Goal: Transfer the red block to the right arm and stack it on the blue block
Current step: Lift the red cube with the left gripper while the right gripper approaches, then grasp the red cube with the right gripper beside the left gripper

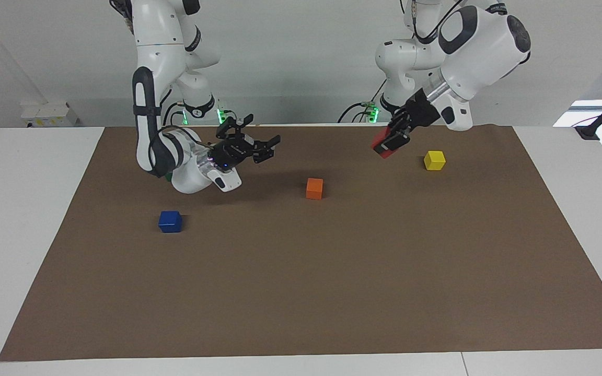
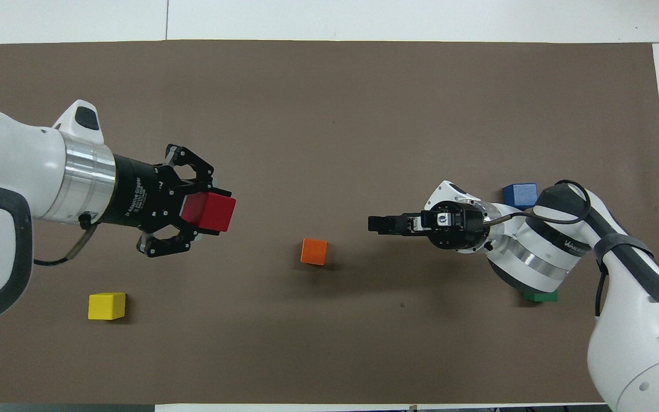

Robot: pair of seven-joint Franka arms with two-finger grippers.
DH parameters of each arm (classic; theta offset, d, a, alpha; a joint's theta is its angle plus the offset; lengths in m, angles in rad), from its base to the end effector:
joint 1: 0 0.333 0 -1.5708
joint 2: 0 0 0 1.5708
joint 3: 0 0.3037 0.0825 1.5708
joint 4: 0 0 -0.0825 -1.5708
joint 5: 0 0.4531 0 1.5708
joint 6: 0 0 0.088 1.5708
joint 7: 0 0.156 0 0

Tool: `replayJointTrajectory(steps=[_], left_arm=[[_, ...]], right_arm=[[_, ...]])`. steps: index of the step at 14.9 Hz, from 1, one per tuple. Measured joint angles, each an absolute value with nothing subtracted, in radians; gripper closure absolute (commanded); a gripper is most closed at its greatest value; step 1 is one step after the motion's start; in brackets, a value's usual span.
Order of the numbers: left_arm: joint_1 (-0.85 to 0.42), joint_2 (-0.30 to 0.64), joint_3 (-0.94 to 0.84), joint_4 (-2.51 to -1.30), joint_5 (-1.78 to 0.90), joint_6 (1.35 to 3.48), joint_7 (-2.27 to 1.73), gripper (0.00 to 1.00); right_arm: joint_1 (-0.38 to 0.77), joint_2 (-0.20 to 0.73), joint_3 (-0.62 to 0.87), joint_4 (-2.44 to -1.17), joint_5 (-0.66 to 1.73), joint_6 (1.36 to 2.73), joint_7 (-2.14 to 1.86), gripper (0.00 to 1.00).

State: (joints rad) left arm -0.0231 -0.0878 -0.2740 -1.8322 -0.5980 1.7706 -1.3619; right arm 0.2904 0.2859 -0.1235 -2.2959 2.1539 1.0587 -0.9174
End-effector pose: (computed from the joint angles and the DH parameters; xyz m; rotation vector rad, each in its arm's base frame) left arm 0.5626 -0.2558 0.5114 2.2351 1.4972 -0.5521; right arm 0.5254 0.2422 0.3091 -0.8701 0.0091 -0.0162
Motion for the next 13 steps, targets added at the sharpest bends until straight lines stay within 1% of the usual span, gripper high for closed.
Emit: replayJointTrajectory(steps=[4,7,10,13], left_arm=[[-0.03,-0.087,-0.333,-1.832,-0.662,1.812,-1.703,1.0],[-0.065,-0.085,-0.355,-1.833,-0.674,1.907,-2.024,1.0],[-0.118,-0.081,-0.359,-1.833,-0.675,1.967,-2.16,1.0],[-0.153,-0.079,-0.361,-1.844,-0.675,2.025,-2.211,1.0]], right_arm=[[0.358,0.298,-0.124,-2.295,2.203,1.114,-0.94,0.0],[0.395,0.339,-0.124,-2.286,2.233,1.119,-0.997,0.0],[0.41,0.386,-0.123,-2.264,2.235,1.119,-1.039,0.0],[0.415,0.397,-0.101,-2.249,2.251,1.118,-1.029,0.0]])
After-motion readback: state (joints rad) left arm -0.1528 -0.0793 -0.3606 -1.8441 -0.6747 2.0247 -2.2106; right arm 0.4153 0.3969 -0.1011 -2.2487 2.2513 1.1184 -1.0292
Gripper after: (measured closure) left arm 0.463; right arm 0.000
